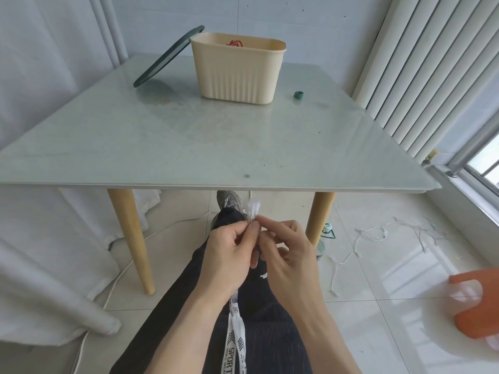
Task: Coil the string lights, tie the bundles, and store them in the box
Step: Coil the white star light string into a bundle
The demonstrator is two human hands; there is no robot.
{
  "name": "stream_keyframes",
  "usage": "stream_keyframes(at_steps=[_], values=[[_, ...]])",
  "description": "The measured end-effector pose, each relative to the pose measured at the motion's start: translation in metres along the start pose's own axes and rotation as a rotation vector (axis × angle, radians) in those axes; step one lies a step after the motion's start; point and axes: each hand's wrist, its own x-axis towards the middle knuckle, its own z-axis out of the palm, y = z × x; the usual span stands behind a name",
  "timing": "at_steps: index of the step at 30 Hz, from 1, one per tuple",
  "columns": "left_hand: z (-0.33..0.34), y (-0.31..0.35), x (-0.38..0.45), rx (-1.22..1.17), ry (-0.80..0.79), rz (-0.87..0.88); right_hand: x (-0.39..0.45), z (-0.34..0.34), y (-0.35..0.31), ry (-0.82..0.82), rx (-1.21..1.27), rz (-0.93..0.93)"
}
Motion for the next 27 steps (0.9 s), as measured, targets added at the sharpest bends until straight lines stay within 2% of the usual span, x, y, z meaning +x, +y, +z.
stream_keyframes(at_steps=[3,7,10,13,15,18,22,24,27], values=[[0.000,-0.003,0.001,-0.151,0.004,-0.087,-0.002,-0.002,0.005,-0.101,-0.049,-0.012],[-0.003,-0.002,0.002,-0.168,0.013,-0.123,-0.003,-0.011,0.006,-0.251,-0.106,-0.024],[-0.005,0.001,0.004,-0.211,0.063,-0.091,0.000,-0.021,0.005,-0.180,-0.088,-0.030],[-0.008,0.000,0.010,-0.398,0.098,-0.124,0.007,-0.031,0.010,-0.102,-0.426,-0.070],[-0.010,0.003,0.011,-0.594,0.049,-0.150,0.009,-0.036,0.014,-0.136,-0.583,-0.082],[-0.012,0.007,0.011,-0.706,0.048,-0.117,0.008,-0.041,0.017,-0.240,-0.519,-0.036],[-0.015,0.016,0.014,-0.777,0.097,-0.054,0.007,-0.052,0.024,-0.334,-0.285,0.080],[-0.019,0.019,0.017,-0.818,0.133,-0.044,0.007,-0.059,0.032,-0.322,-0.191,0.120],[-0.029,0.018,0.021,-0.844,0.175,-0.053,0.008,-0.072,0.043,-0.255,-0.272,0.133]])
